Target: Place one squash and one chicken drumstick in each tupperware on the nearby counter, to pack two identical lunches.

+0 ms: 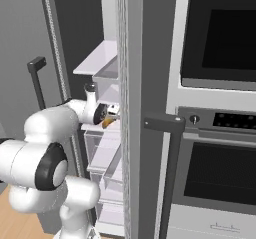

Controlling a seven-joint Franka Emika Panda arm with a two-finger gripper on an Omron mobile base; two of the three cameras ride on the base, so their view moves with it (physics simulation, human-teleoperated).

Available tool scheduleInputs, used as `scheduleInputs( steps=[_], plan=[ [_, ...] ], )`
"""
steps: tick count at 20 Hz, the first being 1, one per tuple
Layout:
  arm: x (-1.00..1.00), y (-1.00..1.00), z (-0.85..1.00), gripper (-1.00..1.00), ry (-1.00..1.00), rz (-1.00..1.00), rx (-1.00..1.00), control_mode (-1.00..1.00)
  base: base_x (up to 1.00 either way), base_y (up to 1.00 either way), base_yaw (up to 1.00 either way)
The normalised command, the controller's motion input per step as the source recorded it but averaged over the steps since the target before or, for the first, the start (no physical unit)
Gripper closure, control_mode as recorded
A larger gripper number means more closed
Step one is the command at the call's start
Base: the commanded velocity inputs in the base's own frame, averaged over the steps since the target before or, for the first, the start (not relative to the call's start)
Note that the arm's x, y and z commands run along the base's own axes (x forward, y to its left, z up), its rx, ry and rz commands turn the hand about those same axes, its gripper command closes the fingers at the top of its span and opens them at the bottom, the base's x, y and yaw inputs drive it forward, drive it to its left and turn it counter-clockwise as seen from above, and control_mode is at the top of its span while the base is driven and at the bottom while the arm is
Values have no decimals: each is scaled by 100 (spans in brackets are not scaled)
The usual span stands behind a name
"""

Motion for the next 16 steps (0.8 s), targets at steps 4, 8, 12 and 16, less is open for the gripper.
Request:
scheduleInputs(
  steps=[4,8,12,16],
  plan=[
    [-100,14,100,100,0,0,-5,-100,0,0,0],
    [-100,-2,96,100,0,0,-2,-100,0,0,0],
    [-100,0,83,100,0,0,-1,-100,0,0,0],
    [-100,0,98,100,0,0,0,-100,0,0,0]
  ],
)
